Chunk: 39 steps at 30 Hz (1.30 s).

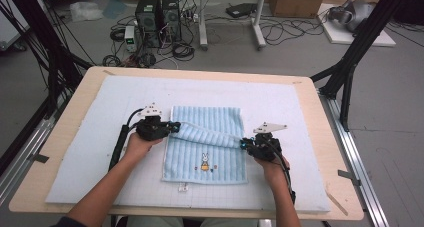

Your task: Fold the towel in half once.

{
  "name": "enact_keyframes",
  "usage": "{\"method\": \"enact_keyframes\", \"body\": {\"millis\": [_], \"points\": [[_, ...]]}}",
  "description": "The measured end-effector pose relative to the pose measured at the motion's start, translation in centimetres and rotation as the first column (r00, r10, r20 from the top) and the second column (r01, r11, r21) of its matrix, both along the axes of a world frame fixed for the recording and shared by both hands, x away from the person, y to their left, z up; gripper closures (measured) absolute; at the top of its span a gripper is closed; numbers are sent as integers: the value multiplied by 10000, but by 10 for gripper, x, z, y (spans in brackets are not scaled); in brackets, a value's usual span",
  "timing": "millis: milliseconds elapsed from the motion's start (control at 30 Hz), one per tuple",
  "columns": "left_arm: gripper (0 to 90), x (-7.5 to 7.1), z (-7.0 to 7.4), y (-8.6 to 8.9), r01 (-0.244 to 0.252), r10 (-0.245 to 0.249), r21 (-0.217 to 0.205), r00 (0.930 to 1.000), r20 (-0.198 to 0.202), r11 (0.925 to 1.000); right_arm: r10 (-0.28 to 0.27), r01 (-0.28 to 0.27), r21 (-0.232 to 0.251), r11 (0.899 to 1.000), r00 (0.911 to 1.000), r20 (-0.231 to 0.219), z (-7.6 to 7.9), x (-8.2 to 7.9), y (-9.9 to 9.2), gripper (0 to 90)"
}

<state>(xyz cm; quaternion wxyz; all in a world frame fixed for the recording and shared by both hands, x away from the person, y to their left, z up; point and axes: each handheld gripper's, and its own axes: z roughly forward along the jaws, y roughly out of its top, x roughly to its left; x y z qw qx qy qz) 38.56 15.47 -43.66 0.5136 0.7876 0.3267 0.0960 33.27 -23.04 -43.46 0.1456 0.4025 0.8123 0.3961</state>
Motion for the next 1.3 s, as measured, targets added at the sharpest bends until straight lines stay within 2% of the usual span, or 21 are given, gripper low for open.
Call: {"method": "enact_keyframes", "body": {"millis": [67,133,433,700,867,967,1300], "points": [[853,-5,2,3,19,-15,-311,9999,143,9995,46,-46,15,10000,9999,95,1,-1,0,814],[854,-9,4,5,75,-64,-439,9997,237,9990,38,-39,56,10000,9999,165,3,-3,0,813],[857,-27,10,16,287,-254,-712,9986,464,9970,121,-137,316,9994,9986,507,12,-14,0,813],[857,-48,8,24,391,-338,-700,9966,754,9968,250,-269,247,9993,9968,760,13,-26,6,813],[857,-63,7,25,541,-493,-433,9933,1046,9976,153,-192,416,9990,9956,929,15,-39,6,813],[855,-71,7,26,562,-507,-486,9929,1073,9972,99,-144,411,9991,9942,1073,16,-48,5,813],[852,-92,6,29,742,-681,-484,9907,1175,9961,-96,72,219,9997,9938,1105,14,-74,10,812]]}}
